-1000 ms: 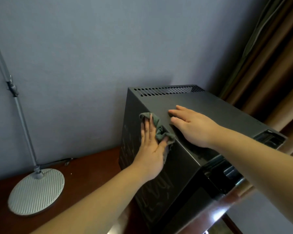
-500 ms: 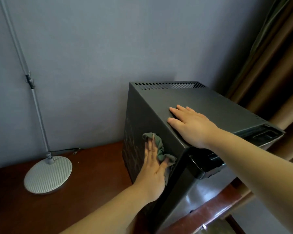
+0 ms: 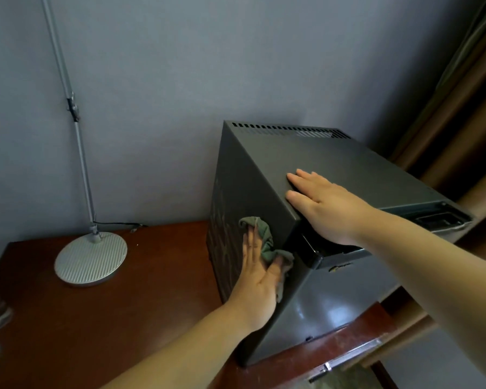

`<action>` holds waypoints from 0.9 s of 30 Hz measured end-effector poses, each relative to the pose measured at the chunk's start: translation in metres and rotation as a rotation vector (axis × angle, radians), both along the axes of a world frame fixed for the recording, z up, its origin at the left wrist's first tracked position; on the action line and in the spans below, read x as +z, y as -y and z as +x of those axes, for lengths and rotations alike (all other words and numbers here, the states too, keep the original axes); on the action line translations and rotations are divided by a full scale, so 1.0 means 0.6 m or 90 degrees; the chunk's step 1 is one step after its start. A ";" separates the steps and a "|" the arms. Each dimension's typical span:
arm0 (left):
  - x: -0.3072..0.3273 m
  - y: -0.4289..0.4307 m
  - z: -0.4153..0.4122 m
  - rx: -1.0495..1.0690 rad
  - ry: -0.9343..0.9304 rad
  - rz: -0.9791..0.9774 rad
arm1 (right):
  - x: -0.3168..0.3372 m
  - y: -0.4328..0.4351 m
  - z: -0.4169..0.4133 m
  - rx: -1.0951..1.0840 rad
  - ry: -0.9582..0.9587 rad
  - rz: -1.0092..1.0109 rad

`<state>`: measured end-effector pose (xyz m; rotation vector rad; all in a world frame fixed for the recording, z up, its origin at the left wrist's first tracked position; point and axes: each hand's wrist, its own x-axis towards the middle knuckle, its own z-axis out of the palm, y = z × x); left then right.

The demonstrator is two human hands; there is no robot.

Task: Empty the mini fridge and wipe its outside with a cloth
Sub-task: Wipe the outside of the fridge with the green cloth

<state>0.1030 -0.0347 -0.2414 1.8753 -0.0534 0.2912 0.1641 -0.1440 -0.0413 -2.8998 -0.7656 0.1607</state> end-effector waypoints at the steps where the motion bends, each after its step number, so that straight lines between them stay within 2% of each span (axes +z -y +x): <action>1: 0.015 0.007 -0.010 -0.007 -0.014 -0.048 | 0.000 0.002 0.000 0.002 0.000 0.008; 4: 0.055 0.006 -0.007 -0.003 0.018 -0.074 | 0.000 0.011 0.002 0.015 -0.008 0.031; 10: 0.132 -0.017 0.021 -0.004 0.126 -0.042 | 0.017 0.017 0.007 0.022 -0.010 0.035; 19: 0.192 -0.080 0.102 -0.016 0.049 -0.037 | 0.036 -0.015 0.037 -0.009 0.028 0.023; 27: 0.206 -0.163 0.214 0.003 0.016 0.032 | 0.030 -0.061 0.089 -0.041 0.048 0.003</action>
